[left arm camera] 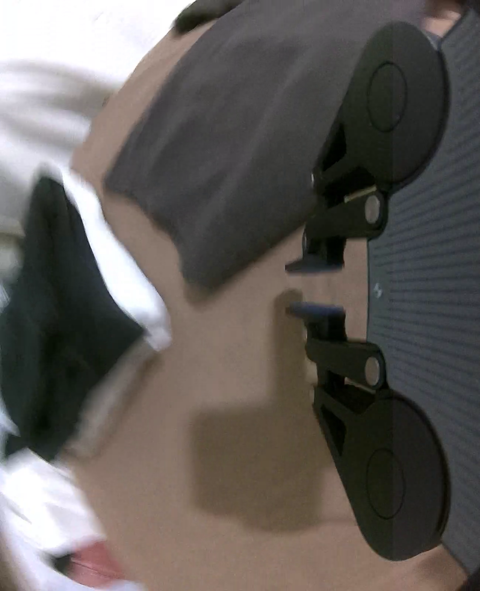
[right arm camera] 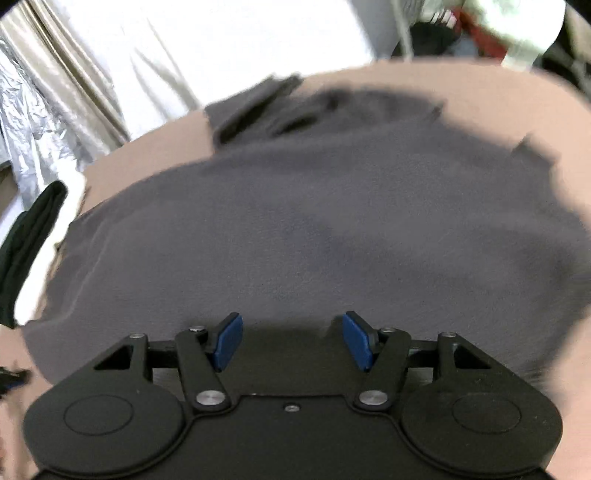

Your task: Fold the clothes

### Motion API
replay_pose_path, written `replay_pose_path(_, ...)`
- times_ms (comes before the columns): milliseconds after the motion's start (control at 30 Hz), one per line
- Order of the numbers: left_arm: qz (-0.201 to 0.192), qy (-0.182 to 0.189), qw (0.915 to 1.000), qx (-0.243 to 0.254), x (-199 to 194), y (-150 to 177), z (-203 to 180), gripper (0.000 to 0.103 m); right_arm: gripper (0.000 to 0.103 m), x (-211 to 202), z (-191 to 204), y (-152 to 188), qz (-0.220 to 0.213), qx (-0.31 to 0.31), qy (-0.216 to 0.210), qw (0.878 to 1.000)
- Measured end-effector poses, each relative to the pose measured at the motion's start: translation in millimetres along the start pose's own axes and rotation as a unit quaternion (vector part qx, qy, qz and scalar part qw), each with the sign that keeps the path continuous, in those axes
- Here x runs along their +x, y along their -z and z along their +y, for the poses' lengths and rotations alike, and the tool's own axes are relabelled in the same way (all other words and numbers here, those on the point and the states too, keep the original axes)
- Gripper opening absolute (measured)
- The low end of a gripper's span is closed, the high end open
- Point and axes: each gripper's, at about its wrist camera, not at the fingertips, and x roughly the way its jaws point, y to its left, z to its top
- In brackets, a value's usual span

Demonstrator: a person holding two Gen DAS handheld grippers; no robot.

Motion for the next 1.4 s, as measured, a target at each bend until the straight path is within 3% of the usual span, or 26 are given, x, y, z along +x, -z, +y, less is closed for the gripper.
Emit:
replay_pose_path(33,-0.013,0.019,0.9995,0.021,-12,2,-8,0.065,0.066,-14,-10,-1,-0.009,0.007,0.017,1.000)
replay_pose_path(67,-0.024,0.047,0.9978,0.040,-24,8,-16,0.068,0.066,-27,-22,-1,-0.007,0.020,0.021,1.000)
replay_pose_path(167,-0.002,0.147,0.9844,0.097,-45,35,-41,0.069,0.066,-61,-60,5,0.007,0.064,0.024,0.998)
replay_pose_path(233,0.022,0.160,0.9744,0.157,-49,61,-69,0.069,0.066,-79,-85,13,0.019,0.097,0.019,0.995)
replay_pose_path(333,0.059,0.147,0.9461,0.282,-56,114,-115,0.069,0.066,-94,-112,30,0.039,0.146,0.000,0.989)
replay_pose_path(467,0.086,0.222,0.9047,0.353,-75,151,-150,0.069,0.066,-103,-115,40,0.044,0.144,0.041,0.988)
replay_pose_path(500,0.090,0.243,0.8954,0.362,-81,157,-154,0.072,0.066,-104,-115,42,0.046,0.148,0.031,0.987)
replay_pose_path(567,0.098,0.271,0.8746,0.389,-91,166,-158,0.086,0.067,-98,-118,43,0.060,0.168,-0.013,0.984)
replay_pose_path(600,0.103,0.274,0.8643,0.409,-94,172,-159,0.097,0.070,-94,-117,44,0.071,0.181,-0.034,0.980)
replay_pose_path(667,0.115,0.254,0.8541,0.439,-95,187,-162,0.102,0.076,-81,-117,46,0.100,0.240,-0.080,0.962)
replay_pose_path(733,0.128,0.216,0.8546,0.454,-90,201,-158,0.103,0.079,-70,-117,58,0.119,0.317,-0.169,0.926)
replay_pose_path(833,0.125,0.177,0.8500,0.480,-88,220,-151,0.103,0.079,-60,-96,62,0.134,0.290,-0.171,0.932)
replay_pose_path(900,0.110,0.180,0.8475,0.487,-93,224,-149,0.099,0.080,-54,-74,59,0.140,0.227,-0.108,0.958)
replay_pose_path(967,0.107,0.189,0.8463,0.486,-98,220,-149,0.064,0.080,-55,-68,63,0.136,0.228,-0.116,0.957)
replay_pose_path(1033,0.092,0.193,0.8561,0.470,-111,213,-146,0.021,0.080,-58,-64,66,0.131,0.233,-0.128,0.955)
replay_pose_path(1133,0.045,0.192,0.8721,0.448,-132,200,-141,0.019,0.080,-61,-56,72,0.124,0.239,-0.145,0.952)
replay_pose_path(1233,-0.032,0.158,0.8828,0.441,-140,175,-144,0.019,0.080,-80,-60,70,0.081,0.231,-0.140,0.959)
replay_pose_path(1300,-0.062,0.172,0.8885,0.421,-150,149,-151,0.018,0.080,-86,-66,63,0.055,0.232,-0.137,0.962)
replay_pose_path(1400,-0.113,0.199,0.8852,0.405,-172,109,-162,0.019,0.080,-91,-73,54,0.012,0.247,-0.137,0.959)
